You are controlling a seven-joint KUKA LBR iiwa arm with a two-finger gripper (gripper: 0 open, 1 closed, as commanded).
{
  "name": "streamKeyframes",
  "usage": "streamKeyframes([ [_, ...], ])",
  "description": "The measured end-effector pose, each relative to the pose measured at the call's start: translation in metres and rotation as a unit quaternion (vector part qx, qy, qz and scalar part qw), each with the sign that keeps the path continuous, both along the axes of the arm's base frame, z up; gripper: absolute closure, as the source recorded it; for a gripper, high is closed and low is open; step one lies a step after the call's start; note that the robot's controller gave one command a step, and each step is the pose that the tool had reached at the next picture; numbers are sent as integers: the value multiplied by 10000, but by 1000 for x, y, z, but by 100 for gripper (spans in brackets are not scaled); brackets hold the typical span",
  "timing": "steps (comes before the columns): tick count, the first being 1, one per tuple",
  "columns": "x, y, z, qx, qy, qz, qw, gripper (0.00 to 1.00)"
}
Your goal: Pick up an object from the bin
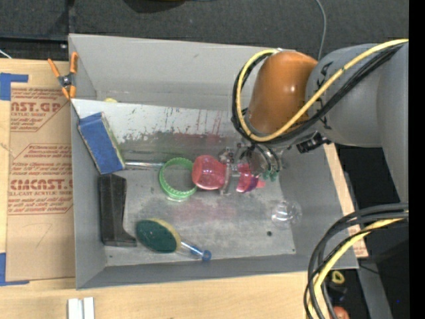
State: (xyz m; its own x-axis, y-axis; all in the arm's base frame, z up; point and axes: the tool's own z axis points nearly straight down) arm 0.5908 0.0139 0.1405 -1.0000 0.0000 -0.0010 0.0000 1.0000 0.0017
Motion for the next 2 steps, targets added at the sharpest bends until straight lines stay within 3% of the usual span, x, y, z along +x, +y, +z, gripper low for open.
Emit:
streamKeyframes([
  [1,0,0,0,0,-1,3,10000,0],
  [2,-4,-9,95,-2,-52,128,9999,0],
])
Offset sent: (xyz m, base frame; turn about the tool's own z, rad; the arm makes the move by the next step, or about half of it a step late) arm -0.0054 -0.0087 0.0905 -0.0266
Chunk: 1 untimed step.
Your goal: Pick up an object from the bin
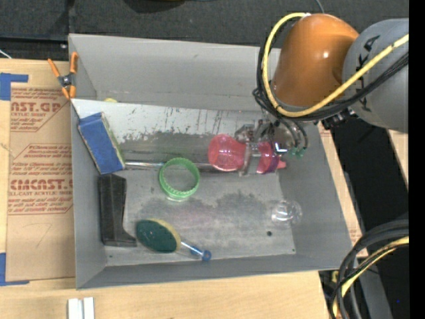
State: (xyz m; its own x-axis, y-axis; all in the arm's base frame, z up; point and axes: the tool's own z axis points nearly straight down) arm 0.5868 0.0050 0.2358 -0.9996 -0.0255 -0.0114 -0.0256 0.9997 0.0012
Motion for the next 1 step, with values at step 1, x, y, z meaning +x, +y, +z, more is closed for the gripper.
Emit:
streamKeyframes([
  [1,-9,-3,17,2,114,-22,9999,0],
])
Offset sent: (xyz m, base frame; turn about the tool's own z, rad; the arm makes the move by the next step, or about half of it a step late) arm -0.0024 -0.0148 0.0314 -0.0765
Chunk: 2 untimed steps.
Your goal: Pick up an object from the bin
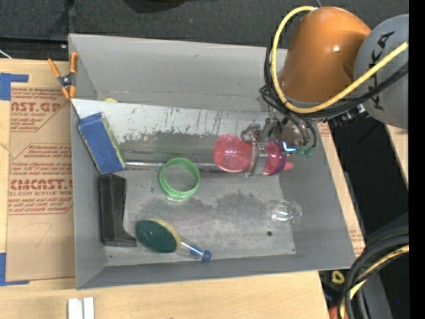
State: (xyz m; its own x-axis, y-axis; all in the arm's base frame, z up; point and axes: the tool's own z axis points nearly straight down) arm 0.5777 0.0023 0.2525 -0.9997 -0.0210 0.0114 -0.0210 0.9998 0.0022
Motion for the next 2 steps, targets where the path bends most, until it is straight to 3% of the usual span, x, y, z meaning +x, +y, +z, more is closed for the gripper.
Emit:
streamKeyframes([
  [1,2,-4,59,-1,-58,108,9999,0],
  [2,-7,10,121,3,-87,-52,9999,0],
])
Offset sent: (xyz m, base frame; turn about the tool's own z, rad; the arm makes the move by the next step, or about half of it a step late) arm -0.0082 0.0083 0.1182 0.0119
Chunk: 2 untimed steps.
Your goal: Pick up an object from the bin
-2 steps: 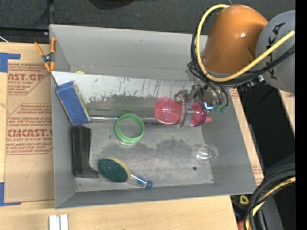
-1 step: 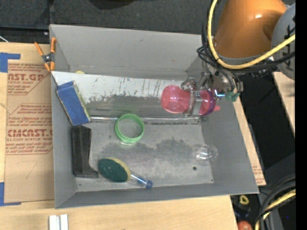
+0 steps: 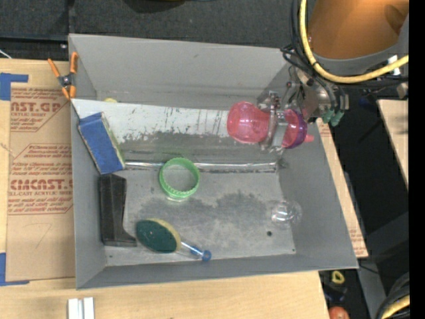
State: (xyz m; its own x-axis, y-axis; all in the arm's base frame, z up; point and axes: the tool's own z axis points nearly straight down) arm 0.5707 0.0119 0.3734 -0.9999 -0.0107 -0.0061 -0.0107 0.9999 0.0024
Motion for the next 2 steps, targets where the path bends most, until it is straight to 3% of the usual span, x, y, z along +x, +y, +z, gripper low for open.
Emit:
streamKeyframes([
  [1,2,-6,-50,-6,91,209,9997,0],
  [2,2,17,-10,5,-20,33,10000,0],
])
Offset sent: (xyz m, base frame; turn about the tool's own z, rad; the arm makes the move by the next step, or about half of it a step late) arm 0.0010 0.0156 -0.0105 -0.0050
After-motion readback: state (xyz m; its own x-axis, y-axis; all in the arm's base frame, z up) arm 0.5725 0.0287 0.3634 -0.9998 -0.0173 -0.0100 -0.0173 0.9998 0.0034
